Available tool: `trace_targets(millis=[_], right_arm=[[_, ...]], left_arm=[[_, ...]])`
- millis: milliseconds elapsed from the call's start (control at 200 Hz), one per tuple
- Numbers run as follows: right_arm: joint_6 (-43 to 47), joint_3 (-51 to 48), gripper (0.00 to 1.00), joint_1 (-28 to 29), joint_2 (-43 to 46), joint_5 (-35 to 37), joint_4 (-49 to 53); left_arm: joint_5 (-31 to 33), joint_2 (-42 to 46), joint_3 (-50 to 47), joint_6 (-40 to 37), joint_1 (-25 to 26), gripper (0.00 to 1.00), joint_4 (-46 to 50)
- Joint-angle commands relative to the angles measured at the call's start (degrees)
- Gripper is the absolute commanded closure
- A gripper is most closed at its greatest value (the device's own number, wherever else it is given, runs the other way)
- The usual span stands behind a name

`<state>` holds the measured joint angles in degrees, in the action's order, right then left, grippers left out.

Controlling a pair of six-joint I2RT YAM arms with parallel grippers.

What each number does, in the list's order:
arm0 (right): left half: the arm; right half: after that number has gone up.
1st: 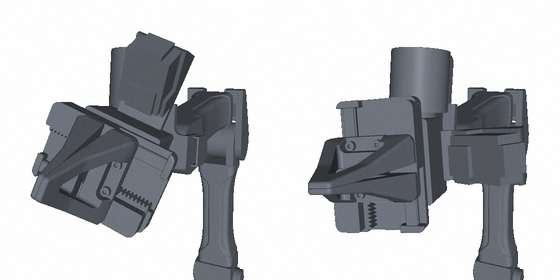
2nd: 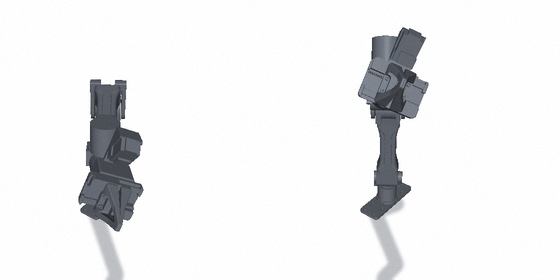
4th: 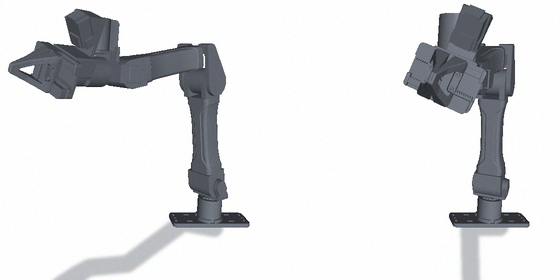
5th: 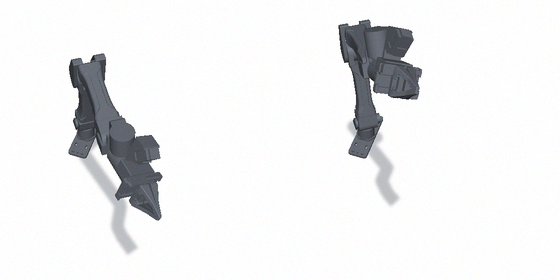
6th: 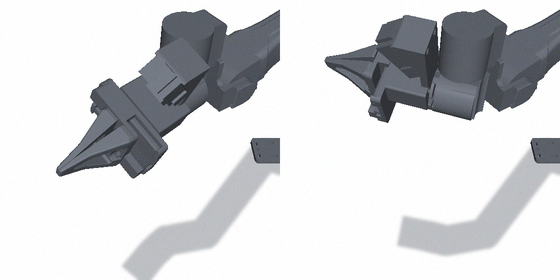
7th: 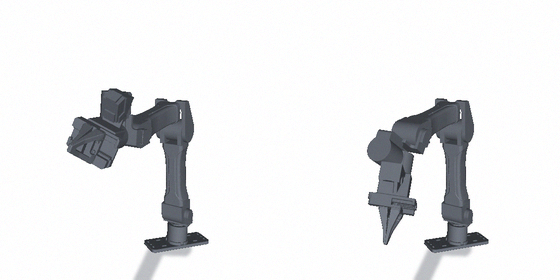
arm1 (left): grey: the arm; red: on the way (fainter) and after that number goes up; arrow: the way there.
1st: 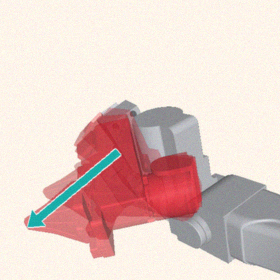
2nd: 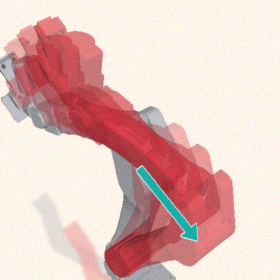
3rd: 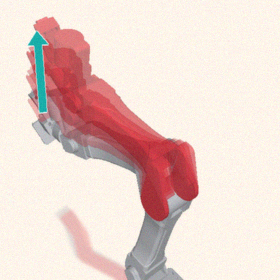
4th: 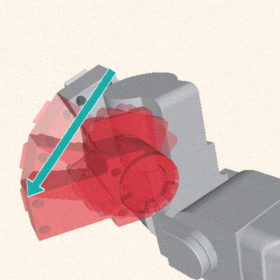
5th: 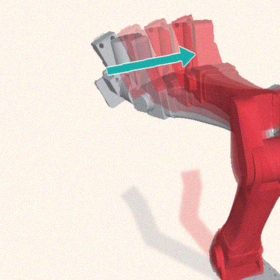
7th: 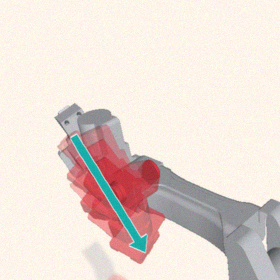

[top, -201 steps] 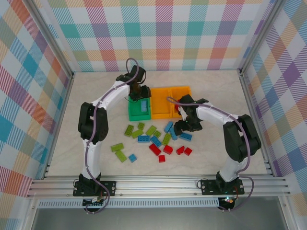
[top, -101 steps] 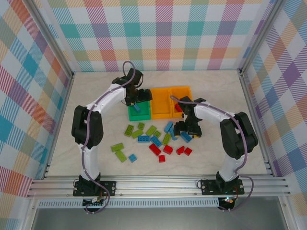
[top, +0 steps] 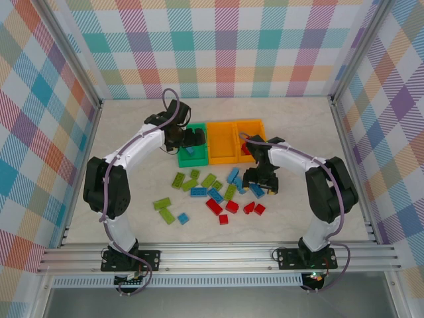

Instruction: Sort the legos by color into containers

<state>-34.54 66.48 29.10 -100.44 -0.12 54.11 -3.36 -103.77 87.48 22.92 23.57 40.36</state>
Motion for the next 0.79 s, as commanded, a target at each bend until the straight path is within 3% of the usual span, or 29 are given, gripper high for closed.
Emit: trace_targets(millis=[0,120,250,315,460,550,640,790], right_arm=[[6.28,1.61,0.19,0.75,-2.76,1.99,1.34],[10.61,1.46,0.19,0.87,-3.44,2.87,0.57],[12.47,1.97,0.25,0.89,-4.36,4.15,0.56],[12.52,1.99,0.32,0.89,-4.93,4.26,0.29],[11.19,0.83,0.61,0.87,-4.39,3.96,-1.73],[11.03,-0.09,0.71,0.89,-2.76,3.40,-2.68],[10.59,-0.06,0.78,0.91,-0.37,3.20,-1.75],[7.87,4.91,0.78,1.00,4.30,2.57,2.47]], left_arm=[[1.05,2.99,-1.73,-1.12,-0.46,0.04,-0.54],[1.05,3.73,-2.57,-1.45,-0.48,0.04,-0.46],[1.42,4.26,-3.36,-1.48,-0.55,0.03,-0.32],[1.51,4.65,-3.88,-1.43,-0.57,0.03,-0.48],[2.37,5.48,-4.84,-1.38,-0.55,0.03,-0.35],[3.17,6.54,-6.00,-1.48,-0.63,0.03,-0.27],[3.74,7.84,-7.42,-1.52,-0.89,0.03,0.20],[4.83,11.34,-10.81,-1.11,-1.51,0.03,1.68]])
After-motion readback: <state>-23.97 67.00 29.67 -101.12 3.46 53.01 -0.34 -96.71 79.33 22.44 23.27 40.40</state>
